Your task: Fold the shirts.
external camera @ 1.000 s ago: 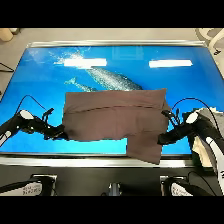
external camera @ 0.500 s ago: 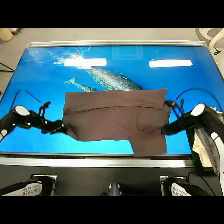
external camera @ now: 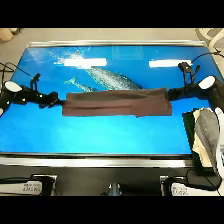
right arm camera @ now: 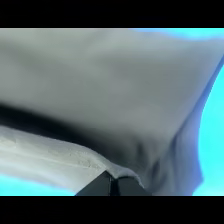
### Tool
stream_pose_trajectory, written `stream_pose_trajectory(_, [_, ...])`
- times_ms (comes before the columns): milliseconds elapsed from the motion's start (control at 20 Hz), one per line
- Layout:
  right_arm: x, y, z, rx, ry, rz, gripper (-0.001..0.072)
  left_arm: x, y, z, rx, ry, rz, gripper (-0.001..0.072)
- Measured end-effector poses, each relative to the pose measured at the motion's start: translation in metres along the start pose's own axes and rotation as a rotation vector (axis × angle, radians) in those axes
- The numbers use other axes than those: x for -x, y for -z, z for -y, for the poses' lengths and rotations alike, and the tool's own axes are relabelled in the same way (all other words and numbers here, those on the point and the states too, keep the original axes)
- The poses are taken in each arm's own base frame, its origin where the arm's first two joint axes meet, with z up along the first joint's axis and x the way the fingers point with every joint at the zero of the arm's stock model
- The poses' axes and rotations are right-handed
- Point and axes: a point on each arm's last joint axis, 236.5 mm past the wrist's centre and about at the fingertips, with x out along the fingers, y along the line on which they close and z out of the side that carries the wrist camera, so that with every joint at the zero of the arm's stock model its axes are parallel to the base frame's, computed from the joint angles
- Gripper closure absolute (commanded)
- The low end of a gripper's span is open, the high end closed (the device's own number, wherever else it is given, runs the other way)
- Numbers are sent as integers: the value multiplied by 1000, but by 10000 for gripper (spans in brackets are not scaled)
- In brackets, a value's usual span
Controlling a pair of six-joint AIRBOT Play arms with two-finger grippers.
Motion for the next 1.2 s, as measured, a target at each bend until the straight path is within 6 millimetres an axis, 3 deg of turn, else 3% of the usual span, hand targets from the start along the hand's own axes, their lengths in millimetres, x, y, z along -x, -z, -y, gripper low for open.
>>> stream_pose_trajectory(200, [-34,-29,18,-49,-2,73,684,-17,-43,0,40,37,26,678])
stream_pose_trajectory(400, [-58,-41,34,-87,16,121,681,-42,-53,-11,93,47,-7,674])
stream_pose_trajectory(450, [-65,-39,36,-96,14,117,680,-49,-51,-15,104,47,-24,617])
stream_pose_trajectory(500, [-71,-36,37,-102,9,106,673,-55,-49,-17,113,49,-42,473])
stream_pose_trajectory(550, [-76,-33,37,-111,1,98,557,-60,-45,-19,120,50,-61,259])
stream_pose_trajectory(600, [-79,-30,36,-116,-7,90,355,-64,-44,-21,128,51,-73,153])
stream_pose_trajectory(650, [-80,-28,35,-118,-15,81,115,-65,-42,-21,132,56,-86,153])
stream_pose_trajectory(700, [-79,-27,34,-113,-23,75,15,-64,-41,-21,132,60,-95,153])
stream_pose_trajectory(900, [-52,-23,49,-62,0,60,3,-35,-53,-21,119,80,-93,154])
stream_pose_trajectory(1050, [-42,8,67,-91,-12,-33,0,2,-70,-9,69,91,-39,155])
stream_pose_trajectory(1200, [-48,36,60,-113,-79,-129,0,36,-77,13,1,98,17,155])
